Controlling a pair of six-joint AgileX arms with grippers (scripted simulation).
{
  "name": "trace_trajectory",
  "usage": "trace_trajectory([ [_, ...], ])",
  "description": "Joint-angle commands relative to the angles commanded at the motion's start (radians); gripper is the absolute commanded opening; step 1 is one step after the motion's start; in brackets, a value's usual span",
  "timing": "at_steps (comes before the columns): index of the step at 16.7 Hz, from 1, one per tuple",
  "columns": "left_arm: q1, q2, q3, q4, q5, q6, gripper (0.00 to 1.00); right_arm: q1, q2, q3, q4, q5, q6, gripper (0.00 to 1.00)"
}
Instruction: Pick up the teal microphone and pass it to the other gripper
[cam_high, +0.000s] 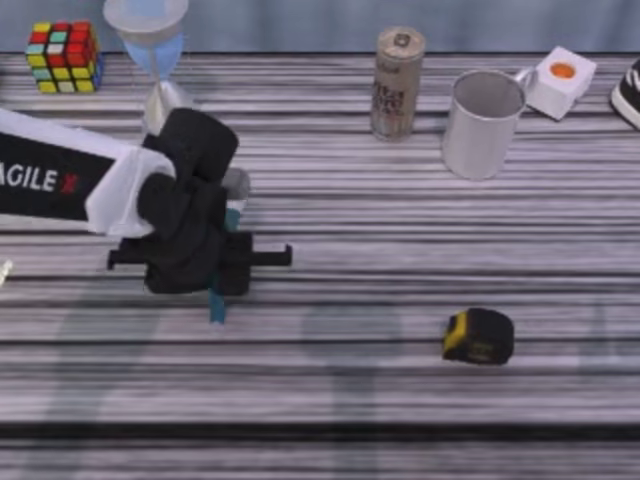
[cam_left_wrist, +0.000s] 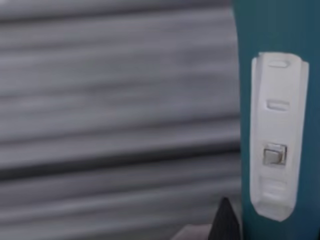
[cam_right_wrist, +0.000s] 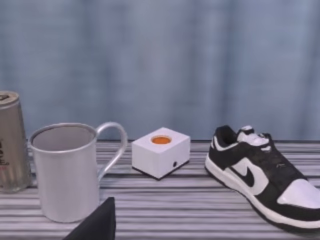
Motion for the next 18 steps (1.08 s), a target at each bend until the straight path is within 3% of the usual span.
trace_trajectory([
  [12, 0.029, -0.245, -0.280, 1.017, 0.311, 0.267, 0.00, 0.000, 0.000, 0.000, 0.000, 0.000, 0.000, 1.00],
  [18, 0.039, -0.341, -0.348, 1.226, 0.389, 0.339, 0.00, 0.000, 0.000, 0.000, 0.000, 0.000, 0.000, 1.00],
])
